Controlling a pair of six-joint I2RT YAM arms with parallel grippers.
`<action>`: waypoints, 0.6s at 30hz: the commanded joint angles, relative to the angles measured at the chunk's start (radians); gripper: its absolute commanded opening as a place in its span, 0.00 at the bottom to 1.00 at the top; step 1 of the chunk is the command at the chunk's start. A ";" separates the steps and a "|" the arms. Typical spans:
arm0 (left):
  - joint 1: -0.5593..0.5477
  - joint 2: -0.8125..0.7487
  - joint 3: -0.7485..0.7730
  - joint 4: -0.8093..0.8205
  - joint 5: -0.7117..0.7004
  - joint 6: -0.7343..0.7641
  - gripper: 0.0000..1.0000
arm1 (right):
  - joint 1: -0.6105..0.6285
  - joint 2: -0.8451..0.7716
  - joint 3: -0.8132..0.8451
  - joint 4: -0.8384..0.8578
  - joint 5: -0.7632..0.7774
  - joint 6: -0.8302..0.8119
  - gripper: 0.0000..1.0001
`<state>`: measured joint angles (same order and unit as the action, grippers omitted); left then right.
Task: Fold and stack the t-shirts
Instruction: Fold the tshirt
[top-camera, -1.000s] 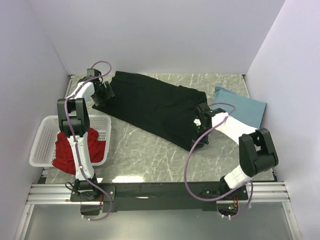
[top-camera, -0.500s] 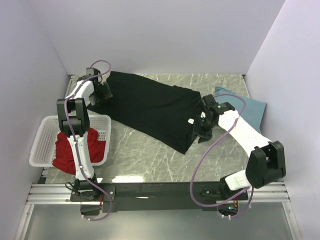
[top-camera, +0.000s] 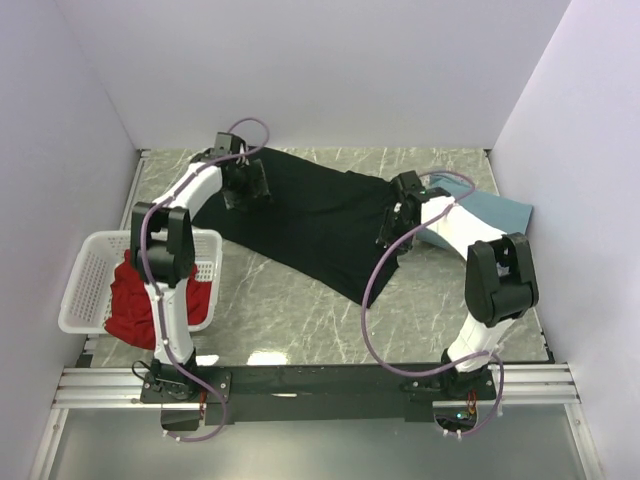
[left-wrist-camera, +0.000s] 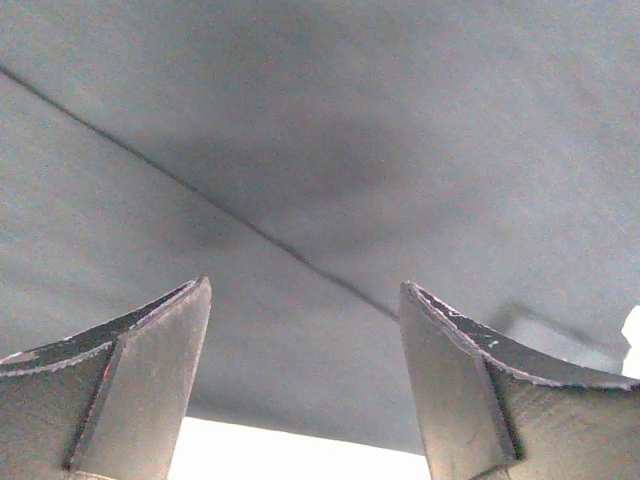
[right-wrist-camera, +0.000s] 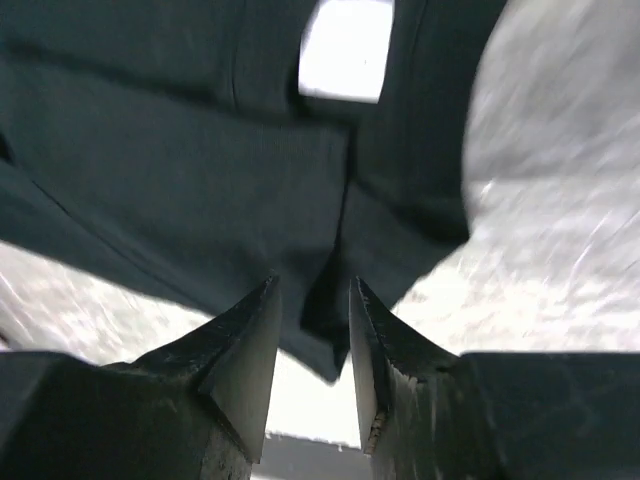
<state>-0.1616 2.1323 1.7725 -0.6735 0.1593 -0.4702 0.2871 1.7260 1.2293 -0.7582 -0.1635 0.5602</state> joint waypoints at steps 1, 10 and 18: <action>-0.038 -0.153 -0.100 0.097 0.109 -0.059 0.82 | -0.058 0.020 0.064 0.082 0.055 -0.026 0.40; -0.159 -0.244 -0.349 0.238 0.244 -0.120 0.81 | -0.095 0.142 0.150 0.118 -0.005 -0.120 0.27; -0.217 -0.210 -0.438 0.284 0.261 -0.088 0.81 | -0.094 0.208 0.151 0.129 -0.022 -0.146 0.27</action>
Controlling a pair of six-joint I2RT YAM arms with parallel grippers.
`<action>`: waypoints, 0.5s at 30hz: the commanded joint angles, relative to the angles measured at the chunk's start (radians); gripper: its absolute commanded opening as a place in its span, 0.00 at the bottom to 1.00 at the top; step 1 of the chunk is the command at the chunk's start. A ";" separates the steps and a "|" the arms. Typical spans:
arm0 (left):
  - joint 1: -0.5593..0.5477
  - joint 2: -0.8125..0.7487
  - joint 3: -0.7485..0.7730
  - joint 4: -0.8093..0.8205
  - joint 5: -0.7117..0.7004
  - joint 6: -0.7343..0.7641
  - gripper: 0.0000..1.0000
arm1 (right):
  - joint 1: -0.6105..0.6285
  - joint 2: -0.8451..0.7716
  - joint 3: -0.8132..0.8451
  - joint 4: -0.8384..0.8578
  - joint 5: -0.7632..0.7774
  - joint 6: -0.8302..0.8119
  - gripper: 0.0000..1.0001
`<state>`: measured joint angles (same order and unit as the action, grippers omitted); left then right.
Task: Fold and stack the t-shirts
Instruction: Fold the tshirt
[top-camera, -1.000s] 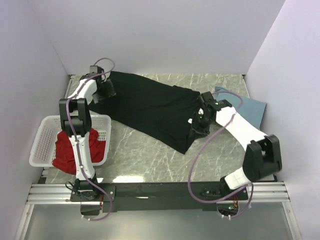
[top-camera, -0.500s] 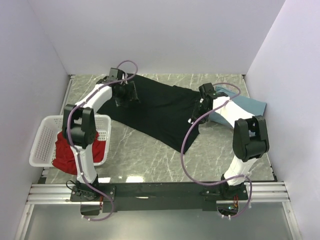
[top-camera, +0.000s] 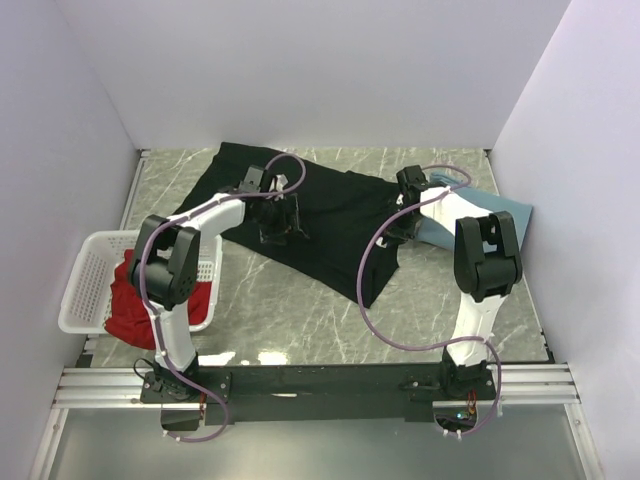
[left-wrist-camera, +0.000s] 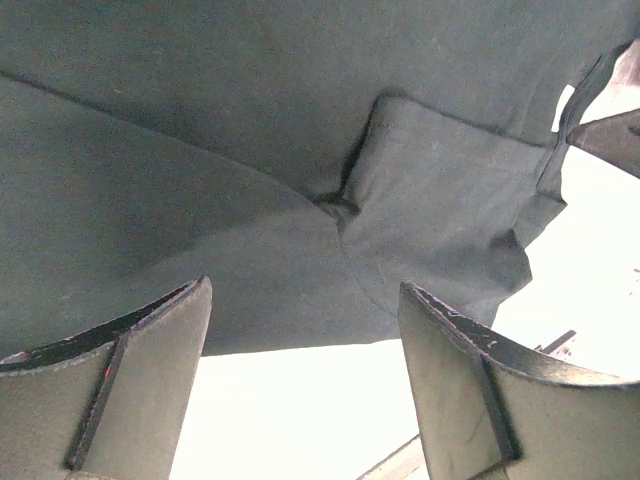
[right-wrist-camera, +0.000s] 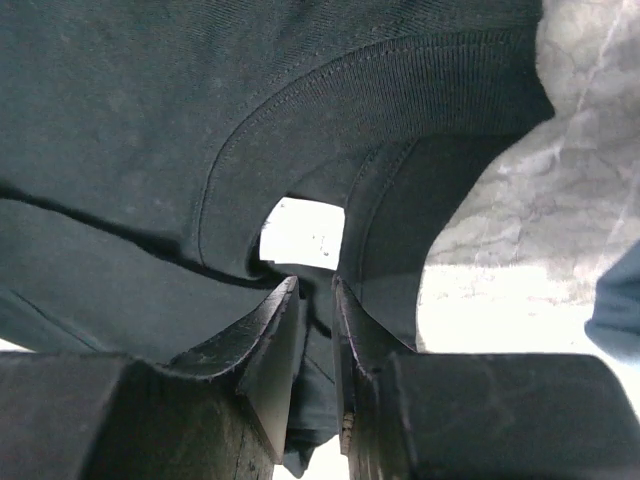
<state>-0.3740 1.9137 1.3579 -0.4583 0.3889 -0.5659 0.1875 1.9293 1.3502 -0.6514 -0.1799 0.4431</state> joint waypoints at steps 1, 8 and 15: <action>-0.005 0.013 -0.029 0.073 0.033 0.008 0.81 | 0.006 0.011 0.030 0.022 -0.009 -0.032 0.27; -0.009 0.038 -0.046 0.066 -0.005 0.001 0.80 | 0.024 0.020 -0.002 0.041 -0.043 -0.021 0.29; -0.011 0.044 -0.045 0.053 -0.024 -0.009 0.80 | 0.035 0.019 -0.036 0.050 -0.050 -0.014 0.35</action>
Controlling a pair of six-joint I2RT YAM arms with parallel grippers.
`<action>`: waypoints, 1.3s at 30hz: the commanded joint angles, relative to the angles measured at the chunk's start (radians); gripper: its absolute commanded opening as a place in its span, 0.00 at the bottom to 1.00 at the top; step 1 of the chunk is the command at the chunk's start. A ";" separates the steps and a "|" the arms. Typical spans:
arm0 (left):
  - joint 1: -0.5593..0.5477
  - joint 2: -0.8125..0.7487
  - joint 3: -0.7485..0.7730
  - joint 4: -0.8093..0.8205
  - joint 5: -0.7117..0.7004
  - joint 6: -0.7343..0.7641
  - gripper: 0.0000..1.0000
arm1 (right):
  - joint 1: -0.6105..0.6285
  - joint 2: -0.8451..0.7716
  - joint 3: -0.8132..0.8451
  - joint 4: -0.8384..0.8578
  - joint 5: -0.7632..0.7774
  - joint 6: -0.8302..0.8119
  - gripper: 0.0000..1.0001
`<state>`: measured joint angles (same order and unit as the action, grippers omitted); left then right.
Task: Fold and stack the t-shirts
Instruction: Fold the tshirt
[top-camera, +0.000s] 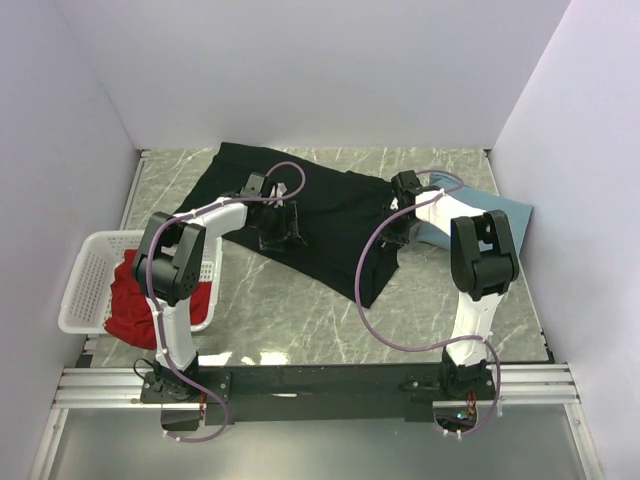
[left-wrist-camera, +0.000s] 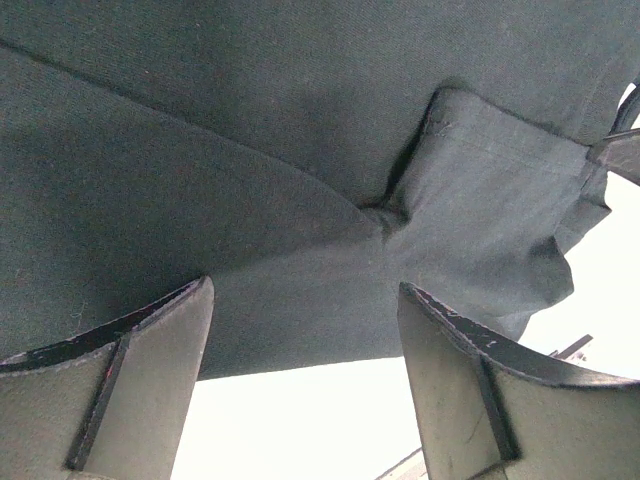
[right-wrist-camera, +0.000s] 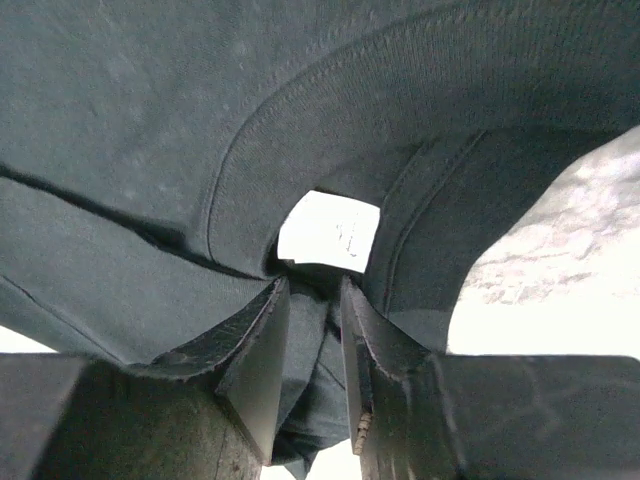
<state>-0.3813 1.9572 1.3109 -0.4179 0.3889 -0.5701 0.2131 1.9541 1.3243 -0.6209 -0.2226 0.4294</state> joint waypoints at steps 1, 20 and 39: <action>-0.004 -0.001 0.002 0.013 -0.025 -0.007 0.80 | 0.009 -0.004 -0.013 0.021 -0.008 0.002 0.35; -0.004 -0.001 -0.045 0.016 -0.041 -0.005 0.80 | 0.011 -0.044 0.041 -0.023 0.029 -0.027 0.06; -0.004 -0.020 -0.088 0.008 -0.051 0.003 0.80 | 0.011 -0.086 0.088 0.001 0.066 -0.086 0.06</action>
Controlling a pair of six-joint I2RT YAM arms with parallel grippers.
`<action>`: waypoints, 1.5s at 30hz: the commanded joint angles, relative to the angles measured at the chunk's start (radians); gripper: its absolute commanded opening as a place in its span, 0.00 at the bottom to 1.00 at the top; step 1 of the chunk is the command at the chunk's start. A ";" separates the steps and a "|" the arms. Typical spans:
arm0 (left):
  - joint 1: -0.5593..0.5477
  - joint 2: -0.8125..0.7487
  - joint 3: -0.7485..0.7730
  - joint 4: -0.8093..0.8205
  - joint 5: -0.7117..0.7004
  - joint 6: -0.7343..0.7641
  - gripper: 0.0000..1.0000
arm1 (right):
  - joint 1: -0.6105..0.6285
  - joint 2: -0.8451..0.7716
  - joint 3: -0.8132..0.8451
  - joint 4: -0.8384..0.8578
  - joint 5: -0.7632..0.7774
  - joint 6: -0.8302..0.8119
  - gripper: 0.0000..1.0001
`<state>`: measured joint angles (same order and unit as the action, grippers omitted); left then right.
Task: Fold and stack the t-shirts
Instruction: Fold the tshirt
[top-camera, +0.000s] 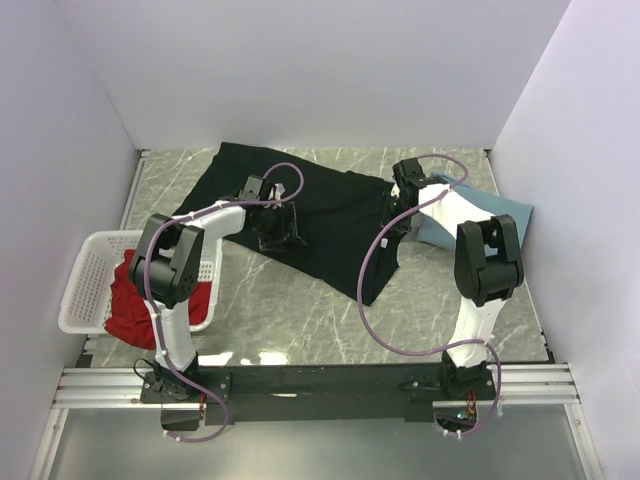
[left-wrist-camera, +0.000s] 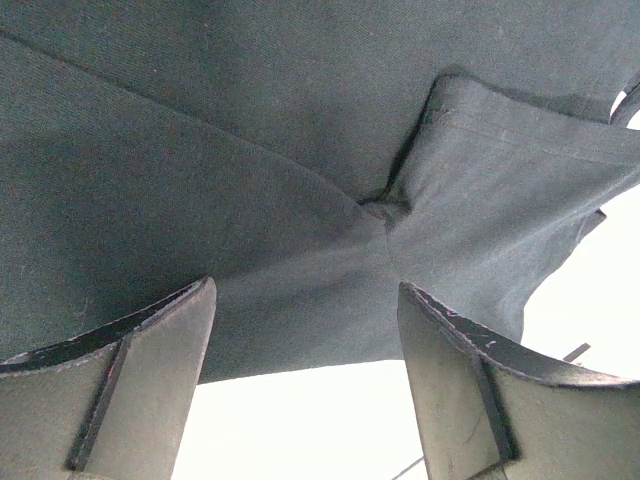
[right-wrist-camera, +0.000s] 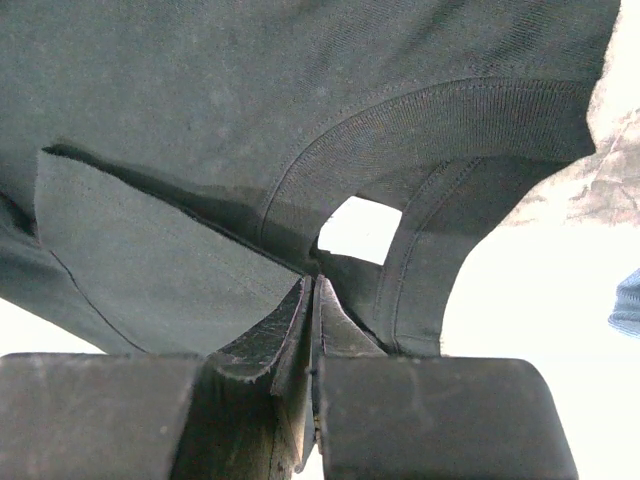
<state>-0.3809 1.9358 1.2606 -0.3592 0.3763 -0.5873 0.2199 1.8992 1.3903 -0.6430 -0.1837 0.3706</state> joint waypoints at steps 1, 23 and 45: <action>-0.004 0.002 -0.040 -0.052 -0.037 0.020 0.80 | 0.006 -0.013 0.024 0.028 0.026 -0.030 0.06; 0.080 0.031 0.310 -0.132 0.033 -0.046 0.83 | 0.084 -0.146 -0.016 0.051 -0.105 0.024 0.44; 0.286 0.103 0.108 -0.093 -0.184 0.099 0.82 | 0.156 0.058 -0.201 0.085 -0.112 0.039 0.43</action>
<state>-0.0978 2.0373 1.4254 -0.3996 0.2897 -0.5350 0.3519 1.9324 1.2556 -0.5007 -0.3347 0.4152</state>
